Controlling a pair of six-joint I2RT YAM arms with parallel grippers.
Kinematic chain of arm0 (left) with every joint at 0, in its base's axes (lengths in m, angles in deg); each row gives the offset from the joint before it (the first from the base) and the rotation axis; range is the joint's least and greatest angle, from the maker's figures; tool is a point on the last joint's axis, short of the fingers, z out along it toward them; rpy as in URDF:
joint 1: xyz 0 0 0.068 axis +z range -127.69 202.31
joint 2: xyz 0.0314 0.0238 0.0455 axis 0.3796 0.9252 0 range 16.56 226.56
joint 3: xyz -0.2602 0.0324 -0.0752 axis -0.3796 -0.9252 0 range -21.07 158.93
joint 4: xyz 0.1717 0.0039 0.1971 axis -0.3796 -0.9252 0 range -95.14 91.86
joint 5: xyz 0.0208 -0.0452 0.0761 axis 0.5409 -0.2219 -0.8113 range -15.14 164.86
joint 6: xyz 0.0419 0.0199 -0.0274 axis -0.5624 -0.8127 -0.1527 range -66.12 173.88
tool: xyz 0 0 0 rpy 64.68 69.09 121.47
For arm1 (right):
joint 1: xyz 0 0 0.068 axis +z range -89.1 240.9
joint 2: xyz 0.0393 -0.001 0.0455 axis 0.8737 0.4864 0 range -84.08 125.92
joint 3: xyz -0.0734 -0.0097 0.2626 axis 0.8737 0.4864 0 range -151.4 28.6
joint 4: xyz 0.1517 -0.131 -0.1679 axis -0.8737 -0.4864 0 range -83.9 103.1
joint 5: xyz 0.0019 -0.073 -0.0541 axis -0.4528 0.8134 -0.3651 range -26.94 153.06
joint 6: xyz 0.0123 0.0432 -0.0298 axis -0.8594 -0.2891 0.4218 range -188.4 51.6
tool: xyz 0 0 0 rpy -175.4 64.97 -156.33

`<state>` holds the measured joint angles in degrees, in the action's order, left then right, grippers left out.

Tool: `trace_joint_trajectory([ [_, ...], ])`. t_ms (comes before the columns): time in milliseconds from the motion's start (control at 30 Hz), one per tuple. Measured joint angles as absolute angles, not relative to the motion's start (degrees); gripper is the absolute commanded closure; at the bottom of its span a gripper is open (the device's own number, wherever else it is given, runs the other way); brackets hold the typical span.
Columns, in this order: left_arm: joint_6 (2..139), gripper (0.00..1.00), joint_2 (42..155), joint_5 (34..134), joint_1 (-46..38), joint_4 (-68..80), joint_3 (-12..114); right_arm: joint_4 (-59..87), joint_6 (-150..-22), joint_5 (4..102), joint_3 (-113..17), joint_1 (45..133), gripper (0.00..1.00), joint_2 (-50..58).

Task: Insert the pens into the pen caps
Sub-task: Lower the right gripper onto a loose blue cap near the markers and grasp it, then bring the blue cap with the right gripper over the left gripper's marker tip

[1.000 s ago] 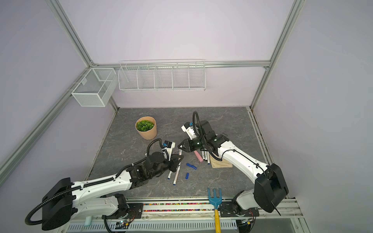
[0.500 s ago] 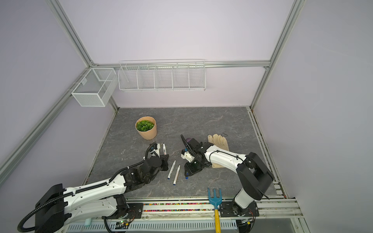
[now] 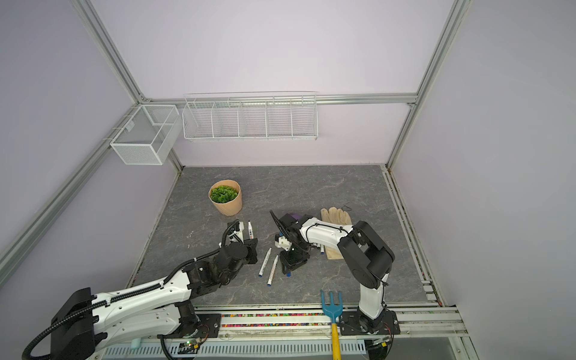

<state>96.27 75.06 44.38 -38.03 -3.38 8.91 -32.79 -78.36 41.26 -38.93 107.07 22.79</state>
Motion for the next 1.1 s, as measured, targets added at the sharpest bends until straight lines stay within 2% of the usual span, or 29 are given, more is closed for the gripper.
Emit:
trace_joint_trajectory([
  [167,96.34,1.0,73.16,43.95,-38.03,-3.84,8.71,-35.17,-78.4,44.06,-42.36,108.38,0.59,25.5],
  [400,96.32,1.0,71.63,43.49,-38.03,-4.54,8.16,-38.84,-78.36,54.77,-46.43,114.06,0.67,27.49],
  [600,96.29,1.0,71.63,43.36,-38.03,-4.69,8.16,-40.7,-78.25,62.87,-48.13,117.63,0.8,28.69],
  [767,96.27,1.0,72.02,43.55,-38.03,-5.0,8.16,-40.63,-78.75,64.84,-48.11,118.17,0.91,28.45],
  [933,95.62,1.0,73.27,45.19,-38.03,-4.6,8.16,-36.46,-78.77,65.02,-44.05,117.69,0.93,23.88],
  [1100,93.91,1.0,77.66,48.8,-38.14,-3.03,8.34,-28.9,-79.63,62.66,-38.76,112.34,0.93,9.61],
])
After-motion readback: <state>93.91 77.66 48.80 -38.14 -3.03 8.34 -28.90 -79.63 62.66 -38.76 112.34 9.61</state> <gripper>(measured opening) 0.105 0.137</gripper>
